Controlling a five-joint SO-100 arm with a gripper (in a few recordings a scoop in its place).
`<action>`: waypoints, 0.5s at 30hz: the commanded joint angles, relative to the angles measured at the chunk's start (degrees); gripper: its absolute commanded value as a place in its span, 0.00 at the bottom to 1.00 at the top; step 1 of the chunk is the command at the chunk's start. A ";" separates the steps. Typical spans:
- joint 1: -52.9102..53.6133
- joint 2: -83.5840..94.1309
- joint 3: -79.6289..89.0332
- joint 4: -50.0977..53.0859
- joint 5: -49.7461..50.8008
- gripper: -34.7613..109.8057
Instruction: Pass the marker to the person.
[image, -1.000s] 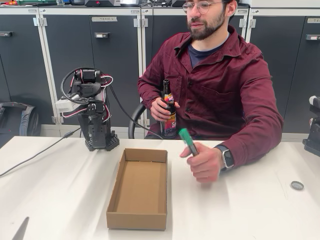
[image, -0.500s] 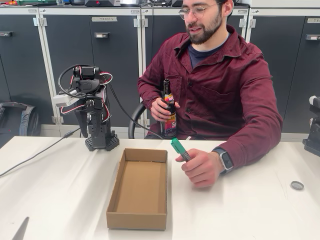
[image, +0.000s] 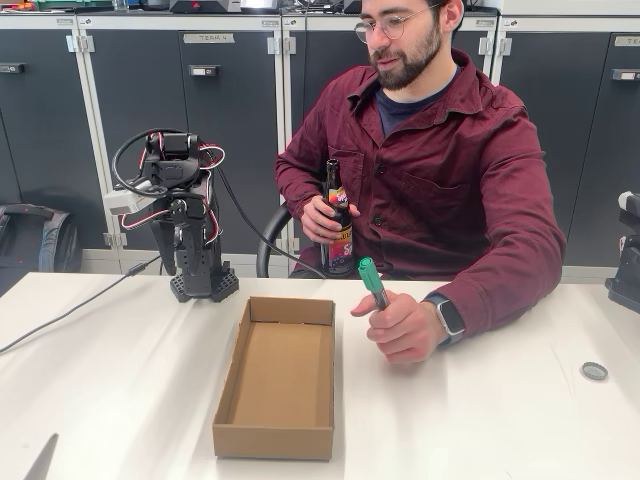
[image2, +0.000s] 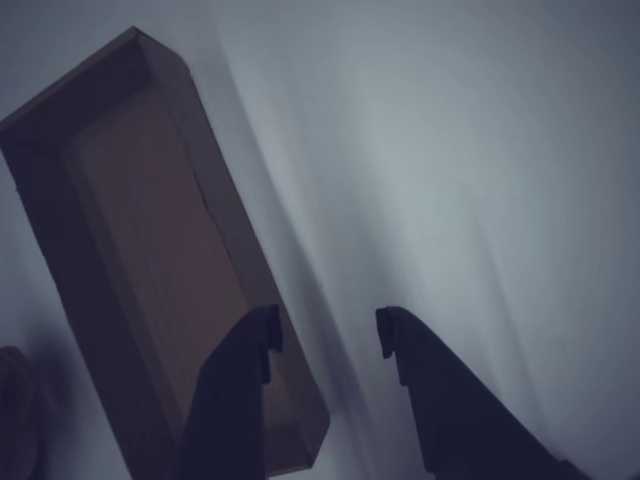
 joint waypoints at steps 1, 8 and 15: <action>0.53 -0.26 -2.55 -0.70 0.62 0.38; 0.88 -0.44 -1.23 -1.14 2.20 0.39; 1.32 -0.79 0.09 -1.05 0.26 0.39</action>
